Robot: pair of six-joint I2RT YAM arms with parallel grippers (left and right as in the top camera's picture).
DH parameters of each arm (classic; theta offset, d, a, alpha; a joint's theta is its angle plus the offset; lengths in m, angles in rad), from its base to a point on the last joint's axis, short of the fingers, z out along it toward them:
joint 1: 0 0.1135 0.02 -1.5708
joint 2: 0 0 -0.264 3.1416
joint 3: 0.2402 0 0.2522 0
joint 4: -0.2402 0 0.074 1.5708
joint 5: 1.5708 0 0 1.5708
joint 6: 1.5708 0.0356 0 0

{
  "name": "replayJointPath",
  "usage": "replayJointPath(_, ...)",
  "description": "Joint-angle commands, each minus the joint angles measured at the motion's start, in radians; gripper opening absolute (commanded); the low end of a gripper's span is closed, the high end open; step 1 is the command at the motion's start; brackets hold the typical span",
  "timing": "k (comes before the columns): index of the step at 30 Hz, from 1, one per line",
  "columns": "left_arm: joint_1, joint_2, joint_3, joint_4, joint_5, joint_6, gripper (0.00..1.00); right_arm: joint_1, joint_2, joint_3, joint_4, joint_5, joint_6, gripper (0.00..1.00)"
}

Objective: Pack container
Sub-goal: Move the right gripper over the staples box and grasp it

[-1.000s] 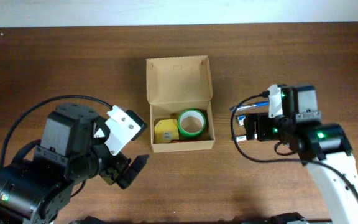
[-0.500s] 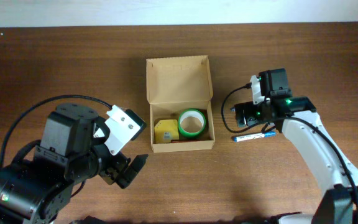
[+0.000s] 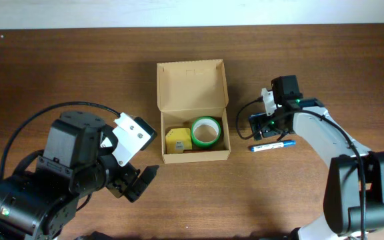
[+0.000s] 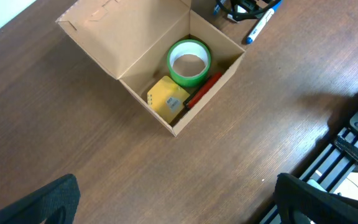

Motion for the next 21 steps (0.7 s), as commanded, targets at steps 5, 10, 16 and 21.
replayJointPath(5,0.006,-0.001,-0.005,0.003,-0.007,-0.010,1.00,-0.008,0.035,0.021,0.041,-0.027,-0.035,1.00)
replayJointPath(10,0.006,-0.001,-0.005,0.003,-0.007,-0.010,1.00,-0.008,0.068,0.022,0.064,-0.034,-0.042,0.99)
replayJointPath(16,0.006,-0.001,-0.005,0.003,-0.007,-0.010,0.99,-0.008,0.103,0.021,0.079,-0.083,-0.041,0.93)
replayJointPath(21,0.006,-0.001,-0.005,0.003,-0.007,-0.010,1.00,-0.008,0.103,0.021,0.081,-0.078,-0.041,0.89)
